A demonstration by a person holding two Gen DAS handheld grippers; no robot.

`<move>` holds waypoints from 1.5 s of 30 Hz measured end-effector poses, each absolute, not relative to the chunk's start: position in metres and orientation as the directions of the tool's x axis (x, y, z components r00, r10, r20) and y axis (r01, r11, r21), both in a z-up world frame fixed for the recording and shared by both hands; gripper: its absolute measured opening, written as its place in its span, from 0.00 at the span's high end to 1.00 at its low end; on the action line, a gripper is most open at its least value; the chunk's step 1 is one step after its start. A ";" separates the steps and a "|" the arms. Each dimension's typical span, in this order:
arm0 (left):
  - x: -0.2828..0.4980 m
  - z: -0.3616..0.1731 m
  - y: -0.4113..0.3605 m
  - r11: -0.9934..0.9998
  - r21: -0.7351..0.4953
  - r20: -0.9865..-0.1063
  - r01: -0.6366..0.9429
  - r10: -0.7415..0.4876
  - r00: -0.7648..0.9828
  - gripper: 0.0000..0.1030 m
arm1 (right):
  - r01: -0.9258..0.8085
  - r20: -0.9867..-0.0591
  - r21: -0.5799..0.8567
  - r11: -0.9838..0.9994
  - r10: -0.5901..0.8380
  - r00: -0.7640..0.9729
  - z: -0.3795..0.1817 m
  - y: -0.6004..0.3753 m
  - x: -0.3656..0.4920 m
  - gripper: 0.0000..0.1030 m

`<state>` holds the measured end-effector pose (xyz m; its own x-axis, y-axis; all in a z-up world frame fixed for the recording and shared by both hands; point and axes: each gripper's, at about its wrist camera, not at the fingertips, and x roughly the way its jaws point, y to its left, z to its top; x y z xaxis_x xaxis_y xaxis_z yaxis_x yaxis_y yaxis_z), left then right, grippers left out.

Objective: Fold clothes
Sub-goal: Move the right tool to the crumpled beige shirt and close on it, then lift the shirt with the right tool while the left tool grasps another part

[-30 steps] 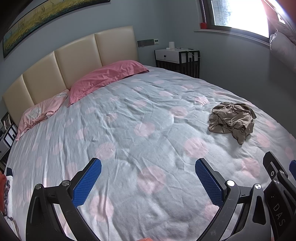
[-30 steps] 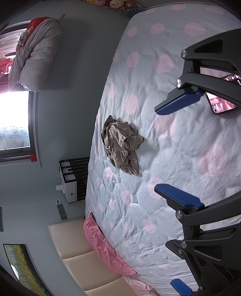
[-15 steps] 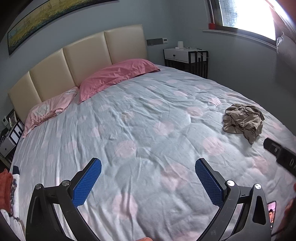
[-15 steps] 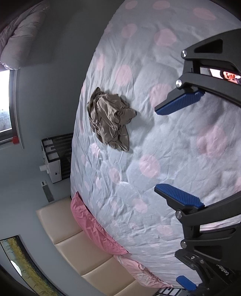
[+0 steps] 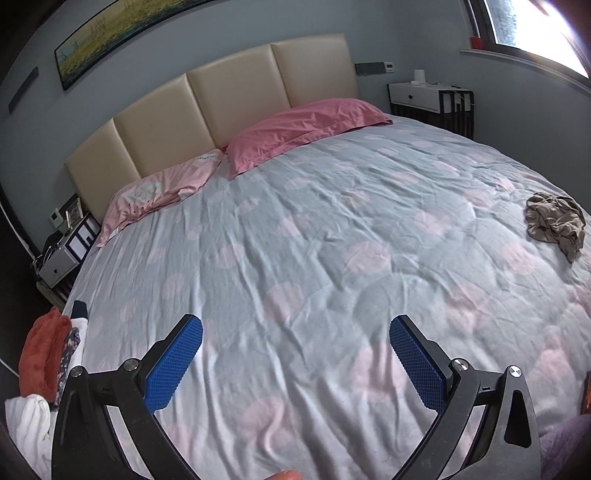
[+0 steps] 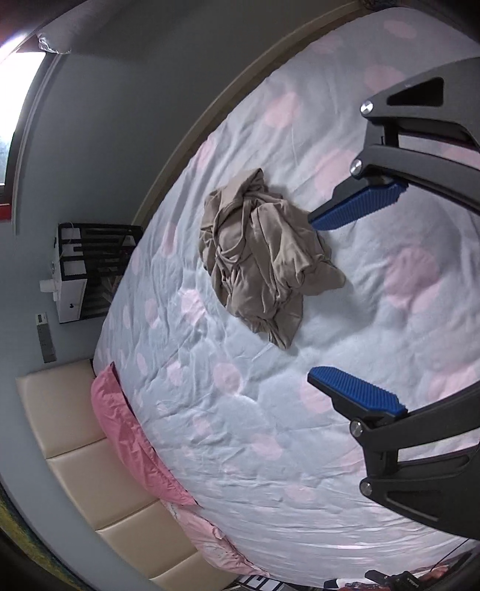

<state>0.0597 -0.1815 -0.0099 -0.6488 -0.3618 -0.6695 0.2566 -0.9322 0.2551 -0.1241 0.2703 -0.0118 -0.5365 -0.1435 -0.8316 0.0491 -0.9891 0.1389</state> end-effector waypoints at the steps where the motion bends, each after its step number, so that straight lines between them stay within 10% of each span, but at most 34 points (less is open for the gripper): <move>1: 0.063 -0.012 -0.187 -0.930 0.253 -0.674 0.269 -0.368 -0.641 0.01 | 0.038 -0.839 0.145 -0.989 -0.143 -0.524 -0.019 0.277 -0.130 0.26; 18: 0.089 -0.062 -0.262 -0.946 0.101 -0.755 0.308 -0.275 -0.595 0.01 | -0.183 -0.911 0.259 -0.948 -0.178 -0.372 -0.124 0.326 -0.210 0.27; 24: 0.089 -0.062 -0.271 -0.941 0.046 -0.764 0.337 -0.250 -0.594 0.01 | -0.191 -0.921 0.197 -0.962 -0.114 -0.373 -0.132 0.309 -0.223 0.51; 28: 0.090 -0.061 -0.277 -0.935 0.017 -0.767 0.355 -0.240 -0.595 0.01 | -0.138 -0.915 0.122 -0.983 -0.058 -0.400 -0.110 0.288 -0.221 0.79; 45: 0.152 -0.010 -0.287 -0.928 0.030 -0.689 0.371 -0.288 -0.665 0.01 | 0.527 -0.738 0.376 -0.762 -0.590 -0.327 0.068 0.038 -0.079 0.86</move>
